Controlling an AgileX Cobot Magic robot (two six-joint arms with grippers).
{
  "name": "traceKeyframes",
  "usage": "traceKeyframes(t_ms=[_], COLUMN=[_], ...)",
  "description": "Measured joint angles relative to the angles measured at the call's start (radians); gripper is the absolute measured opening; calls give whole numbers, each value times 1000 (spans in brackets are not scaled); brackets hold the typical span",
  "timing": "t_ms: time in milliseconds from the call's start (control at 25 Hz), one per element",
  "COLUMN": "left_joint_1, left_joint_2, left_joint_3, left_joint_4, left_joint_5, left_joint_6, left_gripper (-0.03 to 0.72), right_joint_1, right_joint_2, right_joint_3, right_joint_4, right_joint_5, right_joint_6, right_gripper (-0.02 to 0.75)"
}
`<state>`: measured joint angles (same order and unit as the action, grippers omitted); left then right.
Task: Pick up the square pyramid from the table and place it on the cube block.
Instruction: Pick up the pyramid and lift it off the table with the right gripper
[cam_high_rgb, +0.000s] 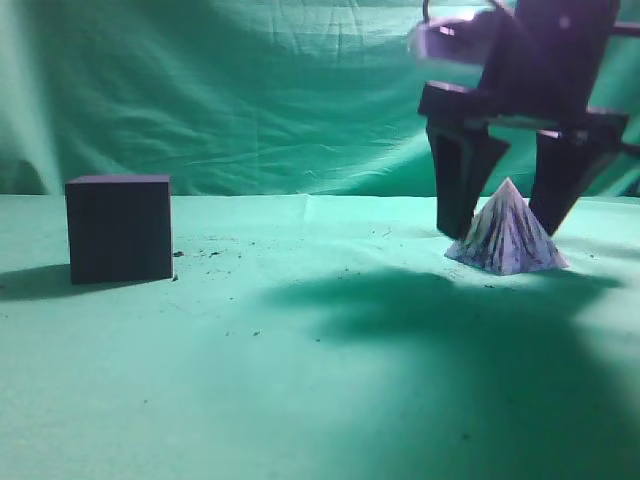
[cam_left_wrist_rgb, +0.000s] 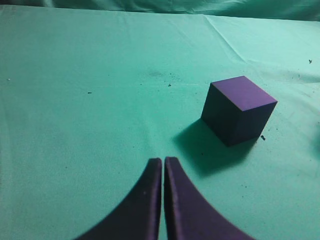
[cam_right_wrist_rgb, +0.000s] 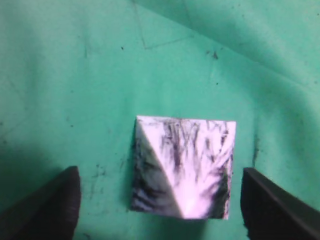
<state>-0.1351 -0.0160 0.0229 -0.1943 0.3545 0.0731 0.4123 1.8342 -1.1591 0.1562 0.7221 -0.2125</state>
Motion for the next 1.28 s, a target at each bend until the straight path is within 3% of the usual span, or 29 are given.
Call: traceKeyframes(t_ms=[120,200,440,560,640,720,1080,1280], left_joint_1=[0,0,0,0,0,0,0,0], left_joint_2=[0,0,0,0,0,0,0,0], left_joint_3=[0,0,0,0,0,0,0,0], left_joint_4=[0,0,0,0,0,0,0,0], left_joint_5=[0,0,0,0,0,0,0,0], left_joint_6=[0,0,0,0,0,0,0,0], left_gripper=[0,0,0,0,0,0,0,0], right_joint_1=[0,0,2,2,2,2,8,14], right_joint_2=[41,55,74,82,90,97,97,67], right_joint_3=[-2,-4,-15,-23,-27,-35,-65,-128], right_joint_4=[-22,-39,-67,-94,-103,-110,-146,-209], right_joint_5=[-6,-19,-31,-21,-4,11,50,153], right_joint_6=[0,0,0,0,4,12,70,69], right_gripper=[597,543,549,440,455,391,400,400])
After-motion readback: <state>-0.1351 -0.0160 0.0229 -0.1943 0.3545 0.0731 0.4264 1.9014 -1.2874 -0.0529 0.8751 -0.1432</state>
